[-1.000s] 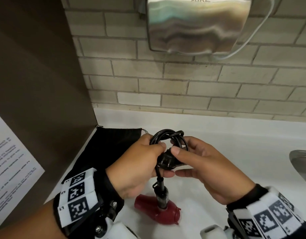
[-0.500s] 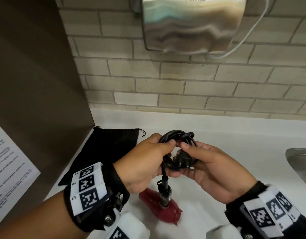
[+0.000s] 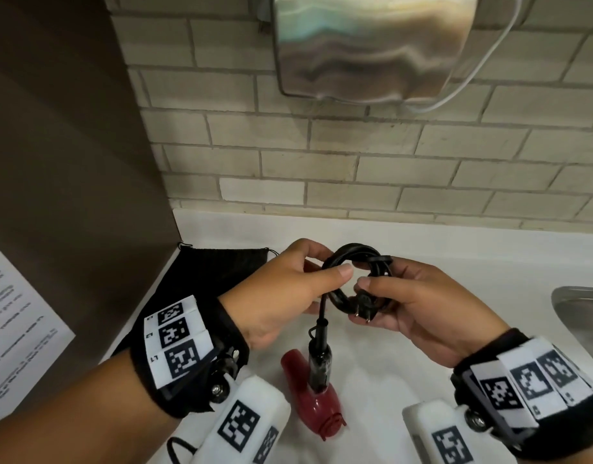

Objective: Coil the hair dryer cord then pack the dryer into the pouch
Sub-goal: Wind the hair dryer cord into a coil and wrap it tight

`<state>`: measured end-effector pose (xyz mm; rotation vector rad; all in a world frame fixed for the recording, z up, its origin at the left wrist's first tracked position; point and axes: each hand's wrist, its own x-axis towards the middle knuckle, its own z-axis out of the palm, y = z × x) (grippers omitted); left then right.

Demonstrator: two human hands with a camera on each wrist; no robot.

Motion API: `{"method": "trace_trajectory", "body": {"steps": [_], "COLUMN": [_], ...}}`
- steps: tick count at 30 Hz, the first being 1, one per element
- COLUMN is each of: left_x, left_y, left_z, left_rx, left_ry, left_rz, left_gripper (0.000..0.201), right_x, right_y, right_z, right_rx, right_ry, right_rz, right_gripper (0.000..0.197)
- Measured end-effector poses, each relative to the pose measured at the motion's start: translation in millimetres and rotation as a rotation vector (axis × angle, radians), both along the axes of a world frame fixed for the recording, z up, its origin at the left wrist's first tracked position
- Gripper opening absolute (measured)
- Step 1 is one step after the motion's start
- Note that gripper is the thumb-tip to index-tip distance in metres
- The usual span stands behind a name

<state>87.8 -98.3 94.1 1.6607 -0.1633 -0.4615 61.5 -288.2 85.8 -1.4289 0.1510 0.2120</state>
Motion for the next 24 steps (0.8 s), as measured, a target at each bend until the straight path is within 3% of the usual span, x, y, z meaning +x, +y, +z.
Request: {"method": "trace_trajectory", "body": {"steps": [2, 6, 16, 21, 24], "left_x": [3.2, 9.8, -3.0, -14.4, -21.9], "left_y": [5.1, 18.9, 62.8, 80.8, 86.5], "left_z": [-2.9, -16.8, -66.1, -87.7, -98.2], "left_rx": [0.036, 0.053, 0.178, 0.285, 0.337], "left_ry": [-0.033, -0.03, 0.083, 0.164, 0.204], "left_rz": [0.021, 0.12, 0.287, 0.284, 0.278], "left_gripper": [0.049, 0.033, 0.023, 0.016, 0.015], "right_x": [7.5, 24.4, 65.6, 77.1, 86.0], "right_y": [-8.7, -37.8, -114.4, -135.4, -140.3], "right_z": [-4.6, -19.0, -74.7, -122.1, -141.2], "right_rx": [0.019, 0.036, -0.195, -0.363, -0.532], "right_ry": [0.027, 0.081, 0.362, 0.513, 0.494], "right_rz": [-0.09, -0.25, -0.428, -0.381, -0.273], "right_gripper": [0.025, 0.017, 0.006, 0.007, 0.016]}}
